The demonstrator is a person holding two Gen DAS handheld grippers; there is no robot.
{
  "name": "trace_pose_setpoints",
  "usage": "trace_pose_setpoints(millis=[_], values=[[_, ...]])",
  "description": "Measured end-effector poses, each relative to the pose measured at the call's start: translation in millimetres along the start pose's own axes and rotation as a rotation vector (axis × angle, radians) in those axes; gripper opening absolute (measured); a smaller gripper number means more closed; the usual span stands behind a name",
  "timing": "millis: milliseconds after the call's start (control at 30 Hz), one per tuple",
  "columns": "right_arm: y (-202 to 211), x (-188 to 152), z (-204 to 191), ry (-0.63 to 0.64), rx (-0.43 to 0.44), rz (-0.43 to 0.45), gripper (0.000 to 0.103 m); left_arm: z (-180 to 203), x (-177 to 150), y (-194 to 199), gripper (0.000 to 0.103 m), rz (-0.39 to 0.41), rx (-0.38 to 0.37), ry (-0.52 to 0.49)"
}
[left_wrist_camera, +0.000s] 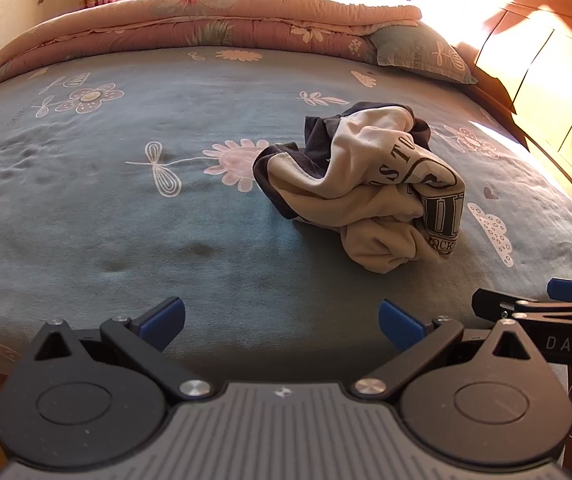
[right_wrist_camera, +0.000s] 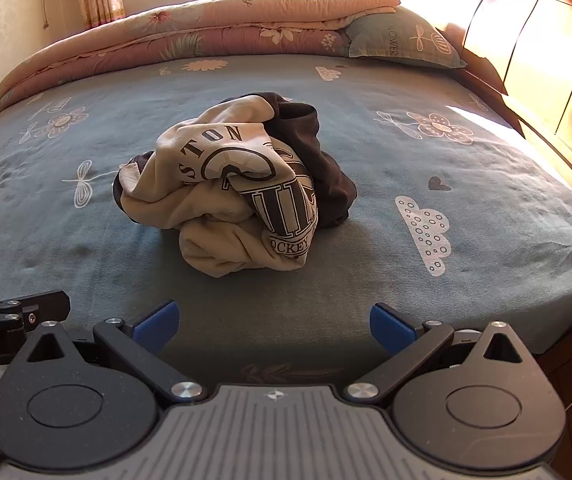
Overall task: Fold clothes
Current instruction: 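Approach the crumpled cream-and-brown sweatshirt with both grippers open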
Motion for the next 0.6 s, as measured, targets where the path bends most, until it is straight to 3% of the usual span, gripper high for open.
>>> trace_pose_setpoints(millis=[167,600], values=[[0.9,-1.1,-0.7,0.005,-0.002,0.002,0.103,0.4,1.8,-0.4,0.102,-0.009,-0.03,0.015],[0.0,-1.2,-1.2,0.009,0.0,-0.004,0.103,4.3,-0.6,1.0,0.102,0.002,-0.012,0.002]])
Point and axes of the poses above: each gripper's, at about its wrist camera, not at the fingertips, and y roughly against the way its jaws point, z to its right, x to its top, the point moved 8 cm from there along -y, roughly the way its jaws point, and after that the axes turned 6 degrees about y, right-handed, at the moved point
